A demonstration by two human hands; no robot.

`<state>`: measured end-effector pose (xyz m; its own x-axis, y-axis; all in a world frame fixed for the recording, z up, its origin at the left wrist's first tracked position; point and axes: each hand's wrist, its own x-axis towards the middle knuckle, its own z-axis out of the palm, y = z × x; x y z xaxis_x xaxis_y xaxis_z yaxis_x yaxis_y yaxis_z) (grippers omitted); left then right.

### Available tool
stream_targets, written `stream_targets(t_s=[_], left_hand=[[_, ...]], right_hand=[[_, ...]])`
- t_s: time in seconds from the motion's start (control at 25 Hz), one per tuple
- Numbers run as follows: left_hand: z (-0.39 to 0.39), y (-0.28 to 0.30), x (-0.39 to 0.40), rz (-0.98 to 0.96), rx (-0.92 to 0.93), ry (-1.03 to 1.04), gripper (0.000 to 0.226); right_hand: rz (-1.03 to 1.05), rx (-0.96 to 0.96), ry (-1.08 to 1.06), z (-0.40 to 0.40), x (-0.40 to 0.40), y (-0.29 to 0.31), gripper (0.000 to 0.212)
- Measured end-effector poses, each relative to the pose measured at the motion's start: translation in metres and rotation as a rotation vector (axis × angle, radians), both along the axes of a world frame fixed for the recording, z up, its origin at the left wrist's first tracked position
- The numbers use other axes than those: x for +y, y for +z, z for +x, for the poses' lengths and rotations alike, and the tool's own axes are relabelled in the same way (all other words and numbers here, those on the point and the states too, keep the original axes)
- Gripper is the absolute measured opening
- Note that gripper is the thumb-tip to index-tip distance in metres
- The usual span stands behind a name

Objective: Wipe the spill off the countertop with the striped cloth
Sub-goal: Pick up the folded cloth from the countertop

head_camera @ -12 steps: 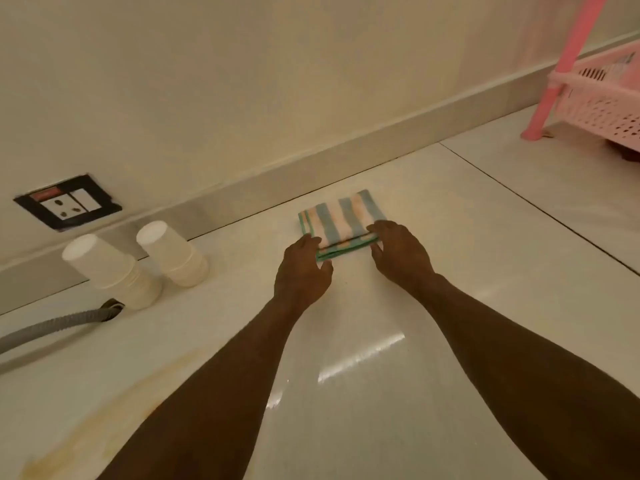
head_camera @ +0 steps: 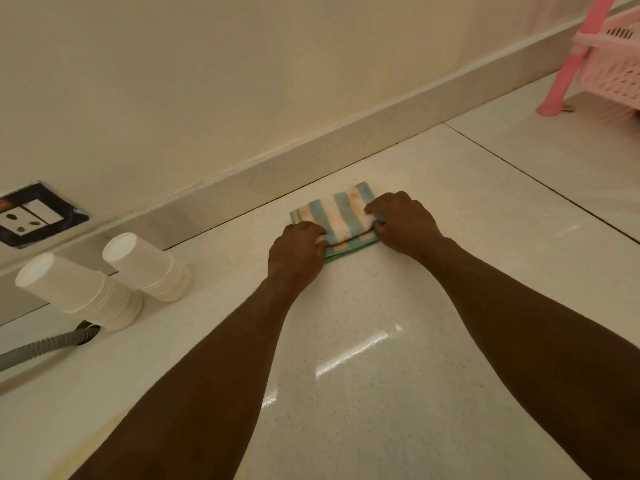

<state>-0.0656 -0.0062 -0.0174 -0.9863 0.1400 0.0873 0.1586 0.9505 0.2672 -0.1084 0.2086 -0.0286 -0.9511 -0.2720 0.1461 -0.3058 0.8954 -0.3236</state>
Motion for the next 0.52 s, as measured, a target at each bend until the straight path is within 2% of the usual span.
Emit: stream_targets(t_s=[0.08, 0.24, 0.36, 0.52], left_hand=[[-0.002, 0.001, 0.003, -0.002, 0.001, 0.003, 0.030], [0.003, 0.015, 0.006, 0.153, 0.047, 0.103, 0.028], [0.014, 0.039, 0.001, 0.372, 0.166, 0.174, 0.021], [0.046, 0.082, -0.012, 0.542, 0.265, 0.174, 0.016]], right_hand=[[-0.001, 0.010, -0.016, -0.003, -0.003, -0.001, 0.027], [-0.257, -0.015, -0.091, 0.004, -0.015, 0.007, 0.022], [-0.377, 0.121, -0.083, 0.023, -0.025, 0.025, 0.020], [-0.355, 0.318, -0.080, 0.057, -0.036, 0.076, 0.020]])
